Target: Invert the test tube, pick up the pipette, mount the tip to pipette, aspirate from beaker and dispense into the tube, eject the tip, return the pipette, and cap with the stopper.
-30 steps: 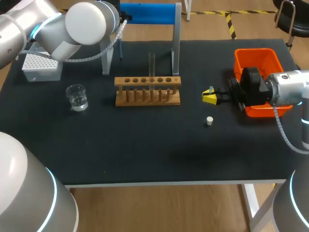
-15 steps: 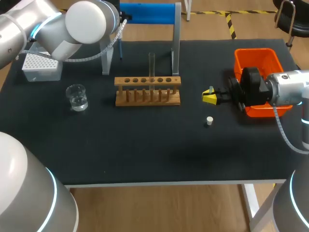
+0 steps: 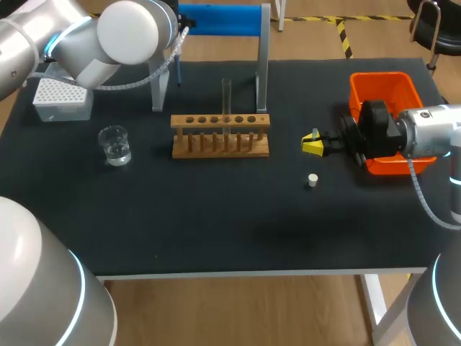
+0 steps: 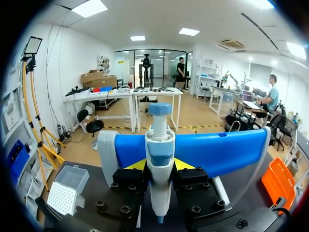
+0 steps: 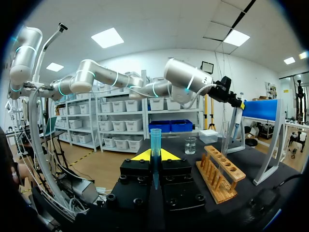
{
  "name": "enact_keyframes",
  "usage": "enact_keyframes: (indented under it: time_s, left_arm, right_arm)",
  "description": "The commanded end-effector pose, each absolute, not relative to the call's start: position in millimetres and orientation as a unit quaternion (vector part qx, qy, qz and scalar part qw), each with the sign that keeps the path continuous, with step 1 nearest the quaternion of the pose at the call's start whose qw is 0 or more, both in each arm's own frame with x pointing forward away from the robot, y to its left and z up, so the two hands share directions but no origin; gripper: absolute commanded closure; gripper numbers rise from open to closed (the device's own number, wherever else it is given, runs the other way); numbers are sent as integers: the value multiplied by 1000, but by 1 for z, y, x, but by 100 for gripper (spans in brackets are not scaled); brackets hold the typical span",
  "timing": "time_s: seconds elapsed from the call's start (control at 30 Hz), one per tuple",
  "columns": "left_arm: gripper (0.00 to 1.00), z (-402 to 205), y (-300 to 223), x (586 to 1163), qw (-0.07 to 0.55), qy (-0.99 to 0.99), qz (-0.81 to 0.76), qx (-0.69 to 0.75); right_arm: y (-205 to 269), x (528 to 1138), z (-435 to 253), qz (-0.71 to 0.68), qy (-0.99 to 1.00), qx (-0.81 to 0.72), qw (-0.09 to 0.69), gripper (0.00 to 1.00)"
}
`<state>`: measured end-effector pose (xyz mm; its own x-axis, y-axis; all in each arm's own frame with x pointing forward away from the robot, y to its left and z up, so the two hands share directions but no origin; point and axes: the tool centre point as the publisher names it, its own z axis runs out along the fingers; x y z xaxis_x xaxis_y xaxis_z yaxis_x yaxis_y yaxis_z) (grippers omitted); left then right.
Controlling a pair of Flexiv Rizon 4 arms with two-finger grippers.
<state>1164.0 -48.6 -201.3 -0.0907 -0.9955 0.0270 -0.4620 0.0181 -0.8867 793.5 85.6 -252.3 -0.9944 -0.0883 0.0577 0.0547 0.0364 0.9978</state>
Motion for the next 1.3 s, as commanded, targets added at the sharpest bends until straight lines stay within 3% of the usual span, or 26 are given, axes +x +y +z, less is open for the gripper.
enact_keyframes:
  time_s: [0.03, 0.33, 0.6, 1.17, 1.3]
  left_arm:
    - [100, -192, -49, 1161, 347, 624, -389, -582]
    - [100, -181, -49, 1163, 357, 625, -389, -575]
    - [100, -166, -48, 1148, 330, 669, -397, -535]
    - [100, -106, -29, 1084, 158, 774, -495, -361]
    - [100, -102, -28, 1075, 146, 786, -487, -351]
  right_arm:
    - [86, 792, -251, -693, -719, 11, 50, 100]
    - [86, 792, -251, -693, -719, 11, 50, 100]
    - [86, 792, -251, -693, -719, 11, 50, 100]
    - [86, 792, -251, -693, -719, 11, 50, 100]
    - [86, 792, -251, -693, -719, 11, 50, 100]
